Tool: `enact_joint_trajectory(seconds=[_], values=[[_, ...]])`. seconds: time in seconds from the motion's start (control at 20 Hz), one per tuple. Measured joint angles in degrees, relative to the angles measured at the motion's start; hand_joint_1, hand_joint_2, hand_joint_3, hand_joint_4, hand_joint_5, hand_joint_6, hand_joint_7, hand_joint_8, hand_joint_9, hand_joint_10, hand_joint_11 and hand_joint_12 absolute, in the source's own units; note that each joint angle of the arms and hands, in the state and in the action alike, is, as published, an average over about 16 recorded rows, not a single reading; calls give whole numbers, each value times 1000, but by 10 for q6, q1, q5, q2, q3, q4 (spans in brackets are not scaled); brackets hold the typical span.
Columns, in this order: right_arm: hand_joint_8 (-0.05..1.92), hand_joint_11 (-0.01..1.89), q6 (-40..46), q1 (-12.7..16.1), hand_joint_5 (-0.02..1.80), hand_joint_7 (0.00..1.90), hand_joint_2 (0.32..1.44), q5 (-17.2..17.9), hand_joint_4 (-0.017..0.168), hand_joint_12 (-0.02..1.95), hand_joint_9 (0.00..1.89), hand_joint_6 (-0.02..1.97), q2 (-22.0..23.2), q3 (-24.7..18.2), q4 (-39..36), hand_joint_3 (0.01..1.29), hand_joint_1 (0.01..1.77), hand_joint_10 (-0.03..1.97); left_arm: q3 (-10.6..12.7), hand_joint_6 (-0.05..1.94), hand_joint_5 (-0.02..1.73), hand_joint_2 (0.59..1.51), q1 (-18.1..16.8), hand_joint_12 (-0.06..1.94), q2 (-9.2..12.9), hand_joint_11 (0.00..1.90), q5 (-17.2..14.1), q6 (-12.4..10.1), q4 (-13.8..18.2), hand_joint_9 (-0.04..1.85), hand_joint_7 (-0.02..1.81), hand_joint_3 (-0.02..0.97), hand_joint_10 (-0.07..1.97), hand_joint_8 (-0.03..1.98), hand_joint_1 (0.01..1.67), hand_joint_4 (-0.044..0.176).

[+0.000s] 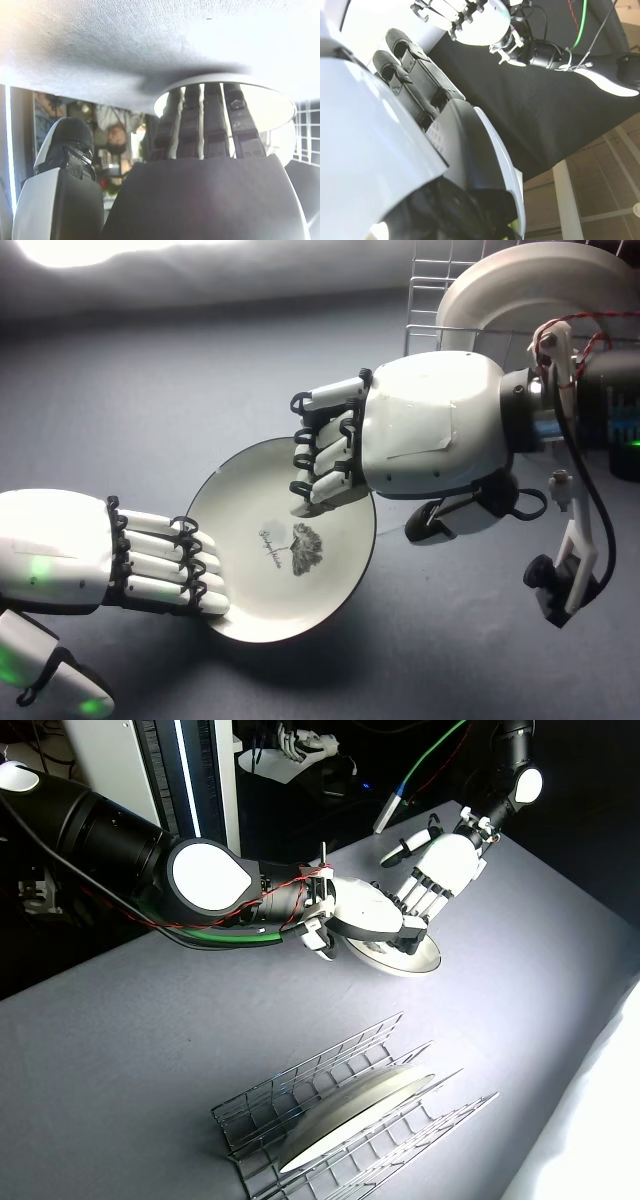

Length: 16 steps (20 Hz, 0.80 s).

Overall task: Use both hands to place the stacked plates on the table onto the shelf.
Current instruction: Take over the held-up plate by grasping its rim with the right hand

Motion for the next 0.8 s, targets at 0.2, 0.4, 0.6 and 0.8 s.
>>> enact_joint_trajectory(seconds=[0.2,0.4,0.6,0.8], values=[[-11,12,0,0,524,549,1012,-1,4,1144,476,-3,2,0,0,14,1095,0,0,-21,158,1201,0,262,0,13,0,0,0,153,171,9,-12,-9,15,-8],[-11,12,0,0,529,548,1012,-2,4,1143,473,-3,6,-1,0,14,1091,0,0,-21,155,1196,-1,254,0,13,0,0,0,150,168,9,-12,-9,15,-8],[-11,13,0,0,530,549,1012,-3,4,1140,474,-3,8,-2,0,14,1089,0,0,-21,149,1193,-1,244,0,13,0,0,1,146,163,9,-12,-9,15,-8],[-11,12,0,1,530,547,1013,-5,4,1135,474,-3,11,-4,0,14,1092,0,0,-22,137,1192,-1,216,1,13,0,0,1,134,153,9,-14,-9,15,-8]])
